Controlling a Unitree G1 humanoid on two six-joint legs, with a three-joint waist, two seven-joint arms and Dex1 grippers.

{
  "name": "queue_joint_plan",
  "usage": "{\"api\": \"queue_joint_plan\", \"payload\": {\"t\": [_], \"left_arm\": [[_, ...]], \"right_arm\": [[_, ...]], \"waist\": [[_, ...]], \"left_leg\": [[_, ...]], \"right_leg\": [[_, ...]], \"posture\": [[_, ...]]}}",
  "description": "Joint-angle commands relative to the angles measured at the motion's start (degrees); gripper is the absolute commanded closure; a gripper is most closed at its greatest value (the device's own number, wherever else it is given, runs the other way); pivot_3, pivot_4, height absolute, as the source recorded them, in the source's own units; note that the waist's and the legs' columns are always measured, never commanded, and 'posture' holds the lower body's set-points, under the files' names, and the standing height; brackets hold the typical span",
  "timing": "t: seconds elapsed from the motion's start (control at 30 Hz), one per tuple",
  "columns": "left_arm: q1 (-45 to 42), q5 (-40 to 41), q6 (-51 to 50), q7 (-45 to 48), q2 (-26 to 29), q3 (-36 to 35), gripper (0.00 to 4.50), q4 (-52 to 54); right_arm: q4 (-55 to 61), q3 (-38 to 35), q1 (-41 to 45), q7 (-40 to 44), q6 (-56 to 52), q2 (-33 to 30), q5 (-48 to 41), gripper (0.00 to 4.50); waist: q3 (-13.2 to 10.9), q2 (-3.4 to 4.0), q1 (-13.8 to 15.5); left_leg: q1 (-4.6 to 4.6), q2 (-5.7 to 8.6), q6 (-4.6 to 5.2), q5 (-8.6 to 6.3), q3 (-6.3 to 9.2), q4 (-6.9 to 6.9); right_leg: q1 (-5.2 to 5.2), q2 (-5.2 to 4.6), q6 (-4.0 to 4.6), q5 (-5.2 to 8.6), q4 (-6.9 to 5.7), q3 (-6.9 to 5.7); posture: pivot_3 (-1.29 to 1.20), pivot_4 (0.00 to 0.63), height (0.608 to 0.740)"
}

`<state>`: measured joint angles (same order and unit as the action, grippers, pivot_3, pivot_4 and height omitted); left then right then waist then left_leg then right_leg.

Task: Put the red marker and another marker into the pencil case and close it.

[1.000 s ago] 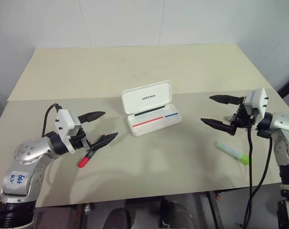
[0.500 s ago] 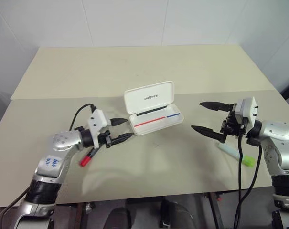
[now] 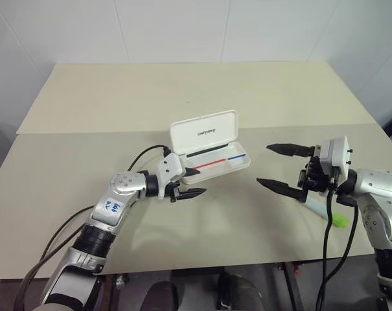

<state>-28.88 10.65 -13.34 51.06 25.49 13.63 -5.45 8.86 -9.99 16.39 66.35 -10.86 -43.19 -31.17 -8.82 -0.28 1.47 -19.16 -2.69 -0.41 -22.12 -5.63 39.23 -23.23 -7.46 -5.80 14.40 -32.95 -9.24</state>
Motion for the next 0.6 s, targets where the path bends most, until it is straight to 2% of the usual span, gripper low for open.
{"api": "queue_joint_plan", "payload": {"t": [0.03, 0.4, 0.6], "left_arm": [[-1.17, -2.01, 0.14, 0.80, 0.33, 1.07, 1.61, -0.26], [-4.06, -4.74, -0.79, 0.57, -0.84, 1.46, 1.61, -2.92], [-6.57, -7.11, -7.40, 4.68, 1.50, 4.83, 1.61, -3.64]], "right_arm": [[1.73, -2.45, -1.01, 1.59, -0.77, -2.39, -1.72, 0.00], [1.52, -4.79, -3.52, 3.55, -1.11, -5.23, -2.46, 0.00], [1.49, -5.07, -2.61, 3.50, -1.44, -5.57, -2.47, 0.00]], "waist": [[0.01, -0.01, 0.04], [0.02, -0.05, 0.04], [0.04, -0.08, 0.02]], "left_leg": [[0.00, 0.00, 0.00, 0.00, 0.01, 0.00], [0.00, -0.01, 0.00, 0.00, 0.03, 0.01], [0.02, -0.01, 0.01, 0.00, 0.02, 0.03]], "right_leg": [[0.00, 0.00, 0.00, 0.00, 0.00, -0.01], [0.01, 0.00, 0.00, 0.00, -0.01, -0.02], [0.03, 0.01, 0.00, 0.00, -0.03, -0.01]], "posture": [[0.00, 0.150, 0.740], [0.00, 0.150, 0.740], [0.00, 0.150, 0.740]]}}
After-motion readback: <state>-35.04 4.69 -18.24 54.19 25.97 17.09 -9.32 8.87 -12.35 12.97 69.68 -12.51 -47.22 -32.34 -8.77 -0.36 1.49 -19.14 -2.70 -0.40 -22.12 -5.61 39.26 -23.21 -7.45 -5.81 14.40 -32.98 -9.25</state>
